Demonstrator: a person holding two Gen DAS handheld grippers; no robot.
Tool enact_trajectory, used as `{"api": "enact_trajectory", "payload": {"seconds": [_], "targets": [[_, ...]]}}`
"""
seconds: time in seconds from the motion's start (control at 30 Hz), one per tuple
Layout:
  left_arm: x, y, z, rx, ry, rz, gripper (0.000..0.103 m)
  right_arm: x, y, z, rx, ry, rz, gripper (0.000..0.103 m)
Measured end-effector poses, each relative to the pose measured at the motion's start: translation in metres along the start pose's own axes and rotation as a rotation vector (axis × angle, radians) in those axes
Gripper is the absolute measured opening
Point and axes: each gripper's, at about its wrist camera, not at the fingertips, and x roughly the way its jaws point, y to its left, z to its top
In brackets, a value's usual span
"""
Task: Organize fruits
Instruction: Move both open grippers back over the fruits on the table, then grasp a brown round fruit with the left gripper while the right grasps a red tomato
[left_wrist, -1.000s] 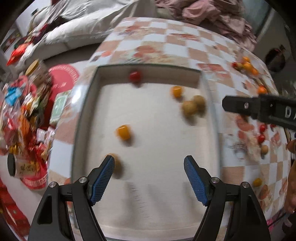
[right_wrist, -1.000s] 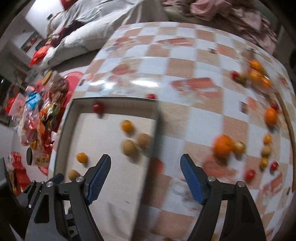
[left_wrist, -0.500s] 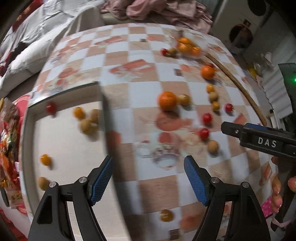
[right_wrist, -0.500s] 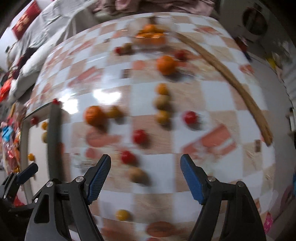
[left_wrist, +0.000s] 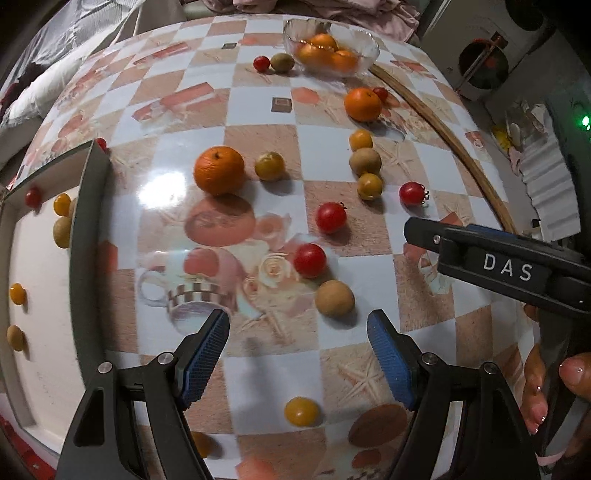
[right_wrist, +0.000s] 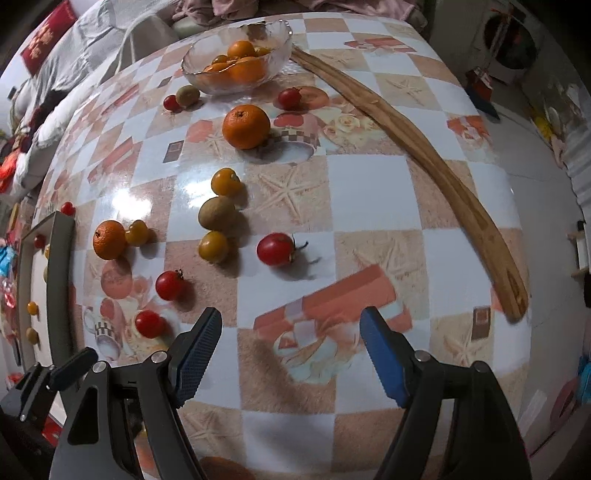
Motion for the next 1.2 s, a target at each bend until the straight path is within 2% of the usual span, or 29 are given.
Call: {"api": "enact_trajectory", "payload": {"seconds": [0.1,0.27,0.4,0.5,0.67,0.77,0.83,0.87,0.9,0.97,1.0,1.2], "targets": [[0.009,-0.003,0.003,-0.028,0.01,0.014,0.078,0.005,0.001,0.006,-0.037,-0.002,0.008,0.077],[0.022,-0.006,0.008,-0.073,0.025,0.054,0.078,0.016,0.003,0.013,-0.074,0.004,0.015,0.062],[0.028,-0.01,0.01,-0.1,0.034,0.068,0.078,0.019,0.009,0.02,-0.108,-0.014,0.012,0.061],[0.03,-0.014,0.01,-0.101,0.024,0.087,0.077,0.021,0.013,0.026,-0.121,-0.025,0.012,0.054],[0.03,-0.016,0.011,-0.105,0.019,0.115,0.065,0.025,0.018,0.035,-0.131,-0.029,0.011,0.035],[0.028,-0.014,0.01,-0.109,0.014,0.13,0.055,0.025,0.018,0.036,-0.127,-0.032,0.013,0.035],[0.027,-0.012,0.009,-0.105,0.004,0.136,0.045,0.026,0.019,0.036,-0.125,-0.035,0.013,0.034],[0.026,-0.011,0.009,-0.101,0.0,0.137,0.036,0.026,0.018,0.035,-0.124,-0.036,0.013,0.034],[0.026,-0.01,0.009,-0.096,-0.001,0.133,0.033,0.026,0.019,0.036,-0.12,-0.037,0.014,0.034],[0.025,-0.005,0.01,-0.101,0.0,0.104,0.033,0.025,0.016,0.034,-0.108,-0.034,0.021,0.034],[0.025,-0.001,0.01,-0.102,-0.001,0.097,0.026,0.024,0.015,0.034,-0.098,-0.032,0.027,0.034],[0.019,0.016,0.014,-0.097,0.002,0.04,0.026,0.015,0.007,0.026,-0.067,-0.028,0.048,0.034]]}}
